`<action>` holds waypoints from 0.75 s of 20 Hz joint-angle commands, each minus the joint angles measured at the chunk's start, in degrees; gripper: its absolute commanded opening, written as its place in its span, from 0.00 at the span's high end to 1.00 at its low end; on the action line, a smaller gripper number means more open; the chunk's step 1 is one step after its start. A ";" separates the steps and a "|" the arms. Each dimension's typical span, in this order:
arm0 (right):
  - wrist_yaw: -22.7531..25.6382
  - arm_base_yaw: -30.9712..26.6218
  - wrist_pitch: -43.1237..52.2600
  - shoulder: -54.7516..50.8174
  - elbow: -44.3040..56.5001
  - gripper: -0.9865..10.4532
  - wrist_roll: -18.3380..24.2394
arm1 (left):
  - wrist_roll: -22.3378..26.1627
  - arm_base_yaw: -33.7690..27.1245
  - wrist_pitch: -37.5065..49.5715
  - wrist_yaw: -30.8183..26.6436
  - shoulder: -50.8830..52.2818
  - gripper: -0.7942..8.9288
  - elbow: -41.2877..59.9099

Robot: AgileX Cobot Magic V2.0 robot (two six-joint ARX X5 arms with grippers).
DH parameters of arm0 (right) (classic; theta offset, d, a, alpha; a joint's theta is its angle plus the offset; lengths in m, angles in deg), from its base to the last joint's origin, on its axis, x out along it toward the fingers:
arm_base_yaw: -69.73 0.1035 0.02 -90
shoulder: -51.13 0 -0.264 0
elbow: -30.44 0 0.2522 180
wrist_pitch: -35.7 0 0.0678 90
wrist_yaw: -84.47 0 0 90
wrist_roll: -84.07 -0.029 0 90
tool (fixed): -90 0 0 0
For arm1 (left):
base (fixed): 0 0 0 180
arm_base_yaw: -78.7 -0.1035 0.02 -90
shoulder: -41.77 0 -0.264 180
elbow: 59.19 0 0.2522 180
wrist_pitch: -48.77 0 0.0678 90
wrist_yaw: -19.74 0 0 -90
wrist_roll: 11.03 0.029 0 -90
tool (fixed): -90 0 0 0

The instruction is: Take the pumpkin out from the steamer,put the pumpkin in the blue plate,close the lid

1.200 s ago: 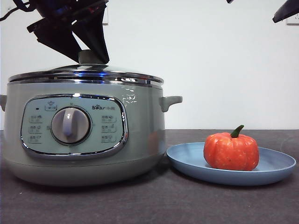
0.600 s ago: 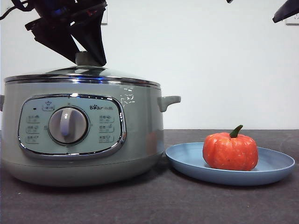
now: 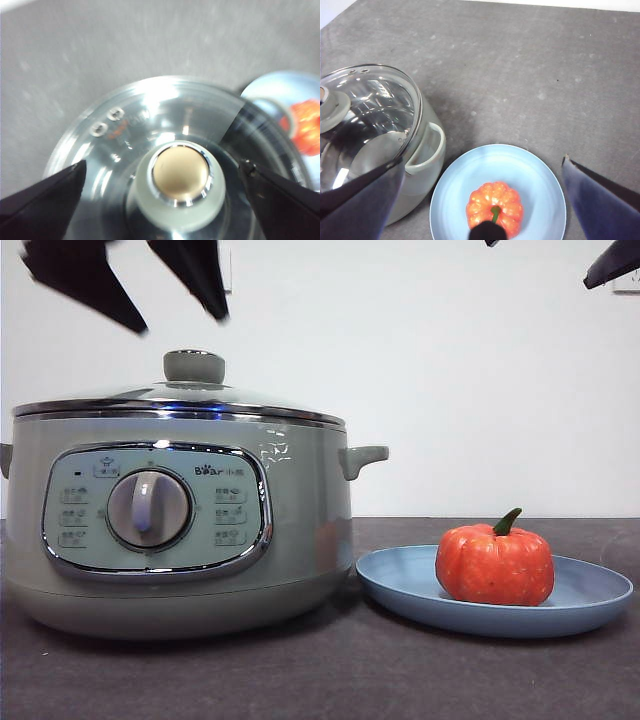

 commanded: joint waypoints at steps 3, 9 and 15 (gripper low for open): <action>0.20 0.04 0.26 -0.13 0.55 0.56 1.66 | -0.28 0.26 -4.02 -0.15 8.50 0.51 -0.13; 0.35 0.07 3.17 -2.86 3.02 0.92 4.44 | 1.53 0.26 -5.75 -1.79 16.20 0.93 3.91; 0.37 0.26 17.00 -16.72 21.68 0.92 1.31 | -2.45 0.26 6.36 -5.33 34.14 0.93 26.71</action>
